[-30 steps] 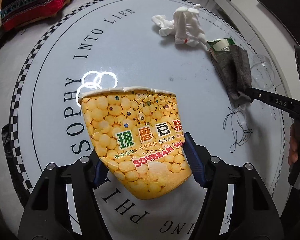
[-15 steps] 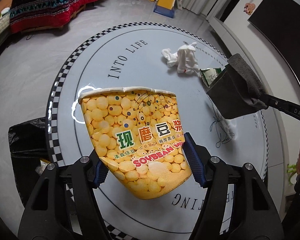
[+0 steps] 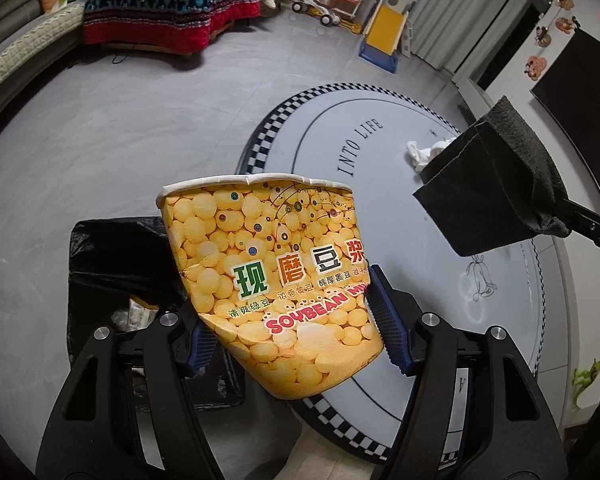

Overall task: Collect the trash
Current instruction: 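Grasp the yellow soybean snack cup with the left tool while the right tool grasps the grey cloth, then carry the snack cup and grey cloth over the trash bag and release both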

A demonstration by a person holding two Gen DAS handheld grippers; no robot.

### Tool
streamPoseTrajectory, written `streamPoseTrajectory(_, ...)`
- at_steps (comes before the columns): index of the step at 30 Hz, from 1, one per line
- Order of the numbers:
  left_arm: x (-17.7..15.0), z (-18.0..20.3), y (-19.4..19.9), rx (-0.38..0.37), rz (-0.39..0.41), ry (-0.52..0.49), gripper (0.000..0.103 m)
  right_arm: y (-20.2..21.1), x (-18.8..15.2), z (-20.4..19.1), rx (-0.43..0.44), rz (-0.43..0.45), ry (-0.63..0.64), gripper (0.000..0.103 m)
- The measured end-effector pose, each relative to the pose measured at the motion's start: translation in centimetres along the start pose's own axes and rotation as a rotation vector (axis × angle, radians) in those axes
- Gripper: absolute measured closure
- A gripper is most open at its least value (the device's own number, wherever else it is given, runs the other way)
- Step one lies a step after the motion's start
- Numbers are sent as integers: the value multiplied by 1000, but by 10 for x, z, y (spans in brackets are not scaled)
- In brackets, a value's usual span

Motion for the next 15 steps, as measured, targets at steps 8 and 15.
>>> streamPoseTrajectory(8,-8,-66,10,67,17,86,38,-39,2,-80,108,-44,99,97)
streamPoseTrajectory(15,-23,-124,6,172,9,147,37,-65,3,-144,200,-80,176,97)
Point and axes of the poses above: each gripper's, at about its wrist camera, not at the fingertips, and y roughly against the way its jaws point, z to its right, x to its top, the point moved 7 cm from there along -y, roughly the way its jaws point, and after that the axes turned 15 degrees about x, right-handed, at the moved point
